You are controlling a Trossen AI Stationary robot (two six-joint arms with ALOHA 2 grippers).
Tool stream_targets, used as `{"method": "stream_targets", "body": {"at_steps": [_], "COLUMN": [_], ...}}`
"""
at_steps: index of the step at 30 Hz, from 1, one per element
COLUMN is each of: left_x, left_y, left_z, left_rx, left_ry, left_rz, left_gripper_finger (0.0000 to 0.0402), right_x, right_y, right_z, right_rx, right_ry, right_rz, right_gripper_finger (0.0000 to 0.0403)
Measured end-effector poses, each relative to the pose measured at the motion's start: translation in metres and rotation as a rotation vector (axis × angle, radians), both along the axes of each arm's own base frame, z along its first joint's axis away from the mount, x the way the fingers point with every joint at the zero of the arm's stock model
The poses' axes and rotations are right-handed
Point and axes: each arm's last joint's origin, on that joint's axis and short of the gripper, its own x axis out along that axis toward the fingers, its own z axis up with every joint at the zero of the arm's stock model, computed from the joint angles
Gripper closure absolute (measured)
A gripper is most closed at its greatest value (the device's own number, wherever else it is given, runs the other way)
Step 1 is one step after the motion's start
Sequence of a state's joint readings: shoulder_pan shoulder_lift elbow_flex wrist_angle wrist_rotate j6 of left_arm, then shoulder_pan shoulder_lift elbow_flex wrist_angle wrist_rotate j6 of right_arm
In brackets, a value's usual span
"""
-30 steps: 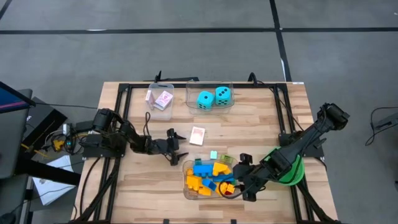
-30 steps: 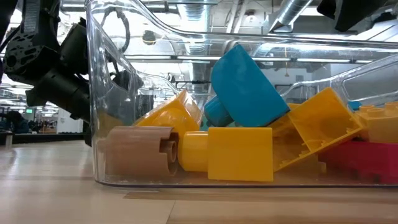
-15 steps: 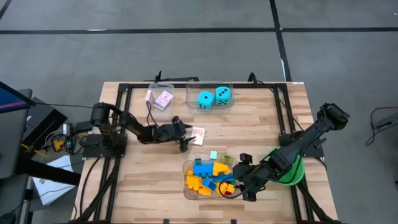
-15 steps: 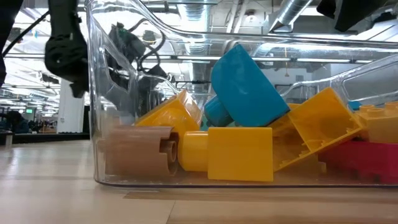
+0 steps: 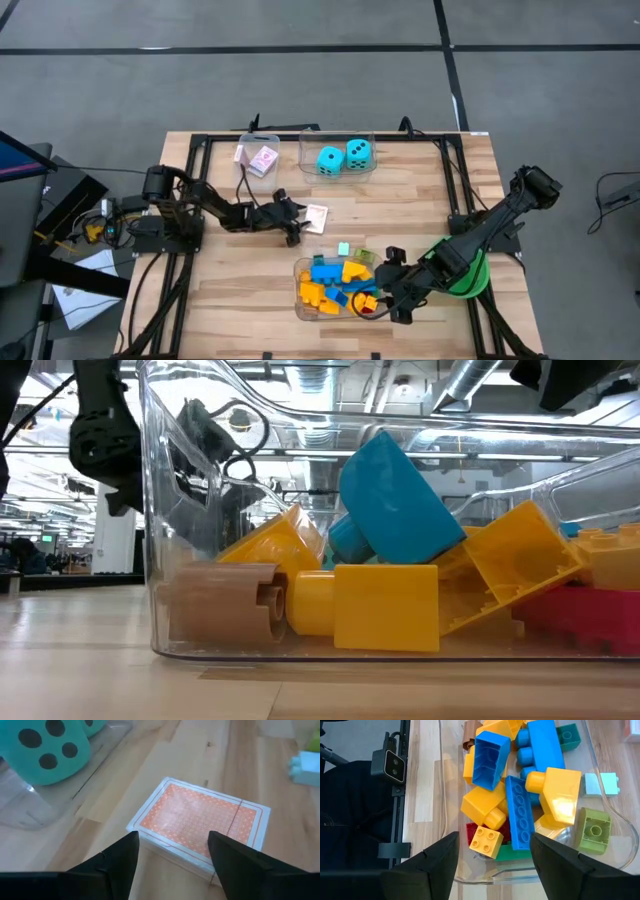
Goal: Pick & Place Toys
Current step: Put the orange deck of cards box into the white bin
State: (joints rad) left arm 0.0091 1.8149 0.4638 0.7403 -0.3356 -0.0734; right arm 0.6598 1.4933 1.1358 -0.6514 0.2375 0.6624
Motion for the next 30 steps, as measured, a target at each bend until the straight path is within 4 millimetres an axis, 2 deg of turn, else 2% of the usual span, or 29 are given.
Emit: {"method": "stream_targets", "body": {"at_steps": [9,21,26,30], "left_x": [-0.024,-0.100,-0.122,-0.121], "left_y": [-0.019,-0.033,-0.036,-0.044], "left_z": [-0.006,0.018,0.022,0.040], "left_rx": [-0.049,-0.131,-0.159,-0.153], "left_ry": [0.015,0.075,-0.021,-0.209], "left_rz": [-0.033,-0.040,0.010,0.003], "left_gripper_finger": [0.0164,0.0155,0.0153,0.0146], "right_x": [0.000,0.000,0.000,0.001], "right_y": [0.000,0.000,0.000,0.000], "right_z": [0.000,0.000,0.000,0.000], "right_rx": [0.001,0.001,0.001,-0.004], "right_ry": [0.000,-0.001,-0.003,-0.009], "right_rz": [0.000,-0.001,0.001,-0.001], "right_gripper_finger": [0.0168,0.0168,0.0168,0.0168]}}
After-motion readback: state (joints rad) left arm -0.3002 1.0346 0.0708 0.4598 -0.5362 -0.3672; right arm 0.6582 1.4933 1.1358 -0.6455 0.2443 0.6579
